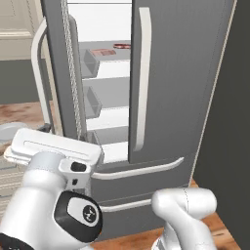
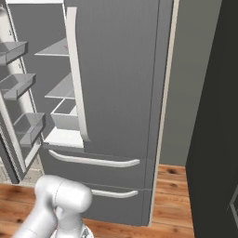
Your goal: Place the steak on the counter behind the older steak on the same shelf of the fridge to maintain FIFO order. Close the fridge door when finished.
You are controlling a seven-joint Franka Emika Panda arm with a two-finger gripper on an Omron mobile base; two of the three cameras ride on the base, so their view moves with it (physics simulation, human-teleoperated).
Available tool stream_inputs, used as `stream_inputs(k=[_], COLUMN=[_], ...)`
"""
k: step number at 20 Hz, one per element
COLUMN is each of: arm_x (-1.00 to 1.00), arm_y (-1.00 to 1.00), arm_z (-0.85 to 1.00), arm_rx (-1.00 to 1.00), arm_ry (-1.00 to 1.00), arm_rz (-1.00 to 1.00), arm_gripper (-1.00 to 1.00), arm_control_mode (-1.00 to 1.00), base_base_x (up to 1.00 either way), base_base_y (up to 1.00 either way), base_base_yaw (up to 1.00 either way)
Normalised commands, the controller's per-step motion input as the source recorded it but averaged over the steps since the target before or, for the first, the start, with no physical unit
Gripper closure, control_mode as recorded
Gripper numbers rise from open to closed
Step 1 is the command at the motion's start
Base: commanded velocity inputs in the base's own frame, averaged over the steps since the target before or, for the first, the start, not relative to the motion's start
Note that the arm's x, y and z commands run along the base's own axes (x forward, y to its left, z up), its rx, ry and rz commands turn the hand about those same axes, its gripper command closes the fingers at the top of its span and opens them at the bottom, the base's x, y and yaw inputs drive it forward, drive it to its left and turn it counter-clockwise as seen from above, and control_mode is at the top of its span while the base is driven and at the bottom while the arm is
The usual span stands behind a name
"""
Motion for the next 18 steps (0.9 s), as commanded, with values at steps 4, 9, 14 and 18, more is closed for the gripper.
stream_inputs(k=[4, 9, 14, 18], arm_x=[0.69, 0.76, 0.73, 0.65], arm_y=[0.58, 0.47, 0.4, 0.36], arm_z=[-0.19, -0.18, -0.19, -0.22], arm_rx=[0.0, 0.0, 0.0, 0.0], arm_ry=[0.0, 0.0, 0.0, 0.0], arm_rz=[-0.04, -0.06, -0.05, -0.05], arm_gripper=[-1.0, -1.0, -1.0, -1.0], arm_control_mode=[-1.0, -1.0, -1.0, -1.0], base_base_x=[0.0, 0.0, 0.0, 0.0], base_base_y=[0.0, 0.0, 0.0, 0.0], base_base_yaw=[0.0, 0.0, 0.0, 0.0])
